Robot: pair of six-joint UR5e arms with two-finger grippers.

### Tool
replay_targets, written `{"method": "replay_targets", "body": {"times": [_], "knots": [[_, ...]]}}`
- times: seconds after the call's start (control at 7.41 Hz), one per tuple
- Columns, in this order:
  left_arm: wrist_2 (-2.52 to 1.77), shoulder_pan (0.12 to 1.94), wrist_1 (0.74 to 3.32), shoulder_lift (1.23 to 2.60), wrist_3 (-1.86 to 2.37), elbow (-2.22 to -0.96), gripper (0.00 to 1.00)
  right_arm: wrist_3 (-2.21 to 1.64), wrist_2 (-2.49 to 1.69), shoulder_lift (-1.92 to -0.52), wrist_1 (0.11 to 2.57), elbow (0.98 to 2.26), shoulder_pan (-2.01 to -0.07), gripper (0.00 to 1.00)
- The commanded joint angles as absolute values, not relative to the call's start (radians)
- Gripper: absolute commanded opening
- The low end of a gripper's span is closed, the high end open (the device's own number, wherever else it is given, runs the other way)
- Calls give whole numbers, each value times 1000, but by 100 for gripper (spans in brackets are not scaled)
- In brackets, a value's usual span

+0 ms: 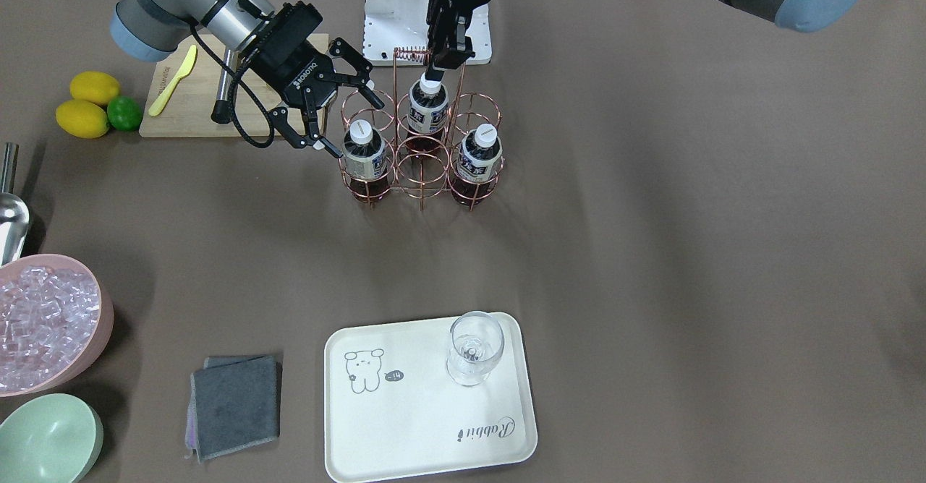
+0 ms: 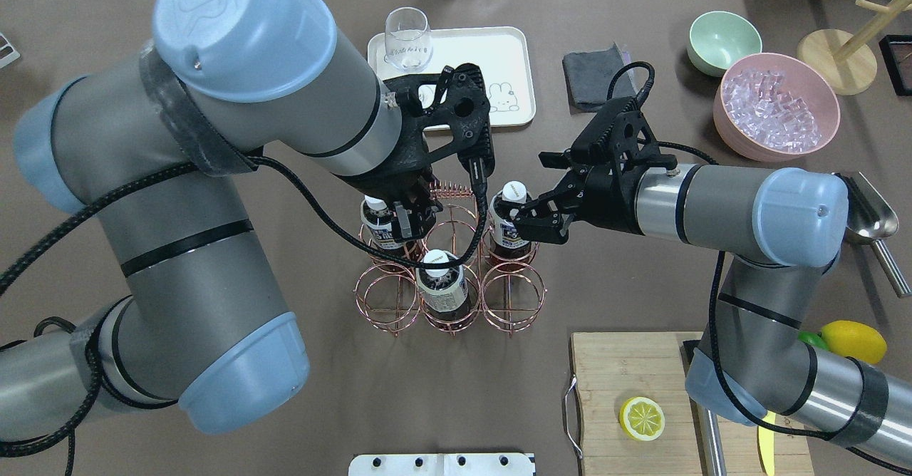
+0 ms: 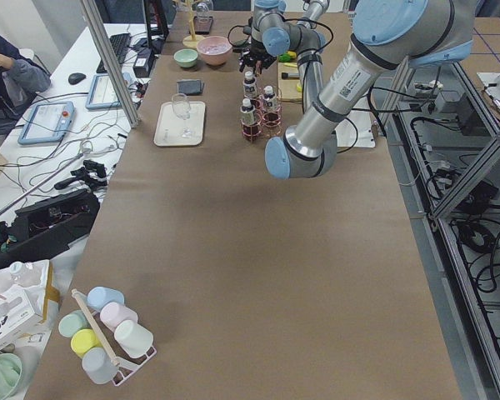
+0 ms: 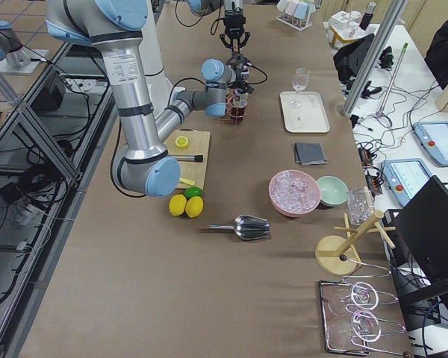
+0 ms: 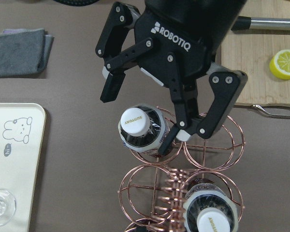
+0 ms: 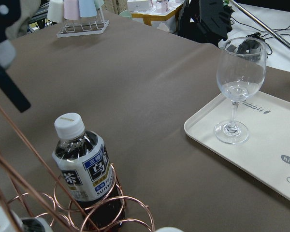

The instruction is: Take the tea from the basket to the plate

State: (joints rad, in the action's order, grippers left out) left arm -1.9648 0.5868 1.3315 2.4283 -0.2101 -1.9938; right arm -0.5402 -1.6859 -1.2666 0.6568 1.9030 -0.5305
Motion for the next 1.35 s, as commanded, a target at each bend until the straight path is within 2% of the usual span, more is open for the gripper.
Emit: {"method": "replay_targets", "body": {"times": [0.0, 0.14, 0.27, 0.54, 0.68, 0.81, 1.08, 1.22], "knots": [[-1965, 588, 1331, 2428, -210, -1993, 0, -529, -1683, -1264, 669, 1902, -515, 100], [-1965, 588, 1331, 2428, -210, -1994, 0, -525, -1683, -1264, 669, 1902, -515, 85], [-1965, 588, 1331, 2428, -210, -1994, 0, -520, -1681, -1264, 669, 1902, -515, 62], [-1965, 588, 1331, 2428, -210, -1993, 0, -496, -1680, -1262, 673, 1911, -515, 5], [-1967, 588, 1331, 2428, -210, -1993, 0, -468, -1678, -1262, 673, 1913, -515, 0], [-1967, 588, 1331, 2428, -210, -1993, 0, -448, -1680, -1262, 676, 1919, -515, 0], [-1967, 588, 1331, 2428, -210, -1993, 0, -419, -1706, -1259, 891, 2079, -517, 0], [-1967, 589, 1331, 2428, -210, -1993, 0, -413, -1721, -1259, 919, 2107, -517, 0]]}}
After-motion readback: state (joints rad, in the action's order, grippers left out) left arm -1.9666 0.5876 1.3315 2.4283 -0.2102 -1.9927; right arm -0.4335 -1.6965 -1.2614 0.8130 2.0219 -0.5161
